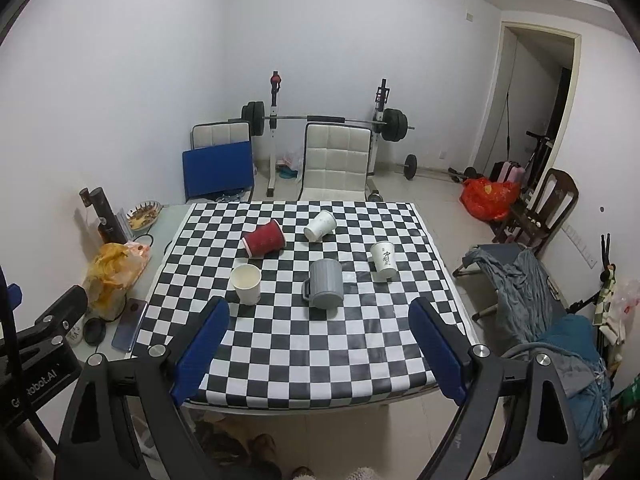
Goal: Flip cup upright
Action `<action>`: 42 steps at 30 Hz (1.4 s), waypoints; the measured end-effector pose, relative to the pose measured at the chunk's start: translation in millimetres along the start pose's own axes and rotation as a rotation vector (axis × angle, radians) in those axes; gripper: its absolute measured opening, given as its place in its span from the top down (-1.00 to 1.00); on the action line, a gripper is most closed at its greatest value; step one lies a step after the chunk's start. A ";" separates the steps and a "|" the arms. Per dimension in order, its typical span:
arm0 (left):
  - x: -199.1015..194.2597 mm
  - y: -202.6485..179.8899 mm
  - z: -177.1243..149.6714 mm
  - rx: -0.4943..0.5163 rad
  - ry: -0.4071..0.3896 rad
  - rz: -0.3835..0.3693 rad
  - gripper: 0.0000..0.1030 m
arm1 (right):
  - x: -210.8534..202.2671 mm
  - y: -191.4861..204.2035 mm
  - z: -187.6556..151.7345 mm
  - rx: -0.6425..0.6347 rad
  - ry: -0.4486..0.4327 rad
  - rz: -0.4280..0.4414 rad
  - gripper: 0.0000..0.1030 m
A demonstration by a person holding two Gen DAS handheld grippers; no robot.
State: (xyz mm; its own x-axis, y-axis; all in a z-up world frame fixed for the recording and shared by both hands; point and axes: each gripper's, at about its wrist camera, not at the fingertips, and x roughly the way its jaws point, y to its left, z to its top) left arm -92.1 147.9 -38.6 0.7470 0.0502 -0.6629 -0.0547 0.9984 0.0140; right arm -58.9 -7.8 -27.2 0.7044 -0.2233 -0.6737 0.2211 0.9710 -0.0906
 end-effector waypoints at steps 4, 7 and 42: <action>-0.8 -1.2 -0.7 -0.002 -0.001 0.003 -0.98 | -5.2 -0.9 -0.7 -0.001 0.000 0.002 -0.80; -1.2 -0.7 -1.4 -0.003 0.000 0.004 -0.98 | -7.1 -1.6 -1.1 0.003 0.001 0.006 -0.80; -12.8 9.5 4.8 -0.004 -0.023 0.012 -0.98 | -20.5 -2.1 -0.6 -0.001 -0.013 0.022 -0.81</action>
State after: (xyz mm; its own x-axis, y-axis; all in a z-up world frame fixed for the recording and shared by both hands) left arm -99.0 156.8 -26.4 0.7612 0.0632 -0.6455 -0.0669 0.9976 0.0187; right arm -74.2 -5.2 -13.6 0.7176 -0.2027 -0.6663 0.2044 0.9759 -0.0767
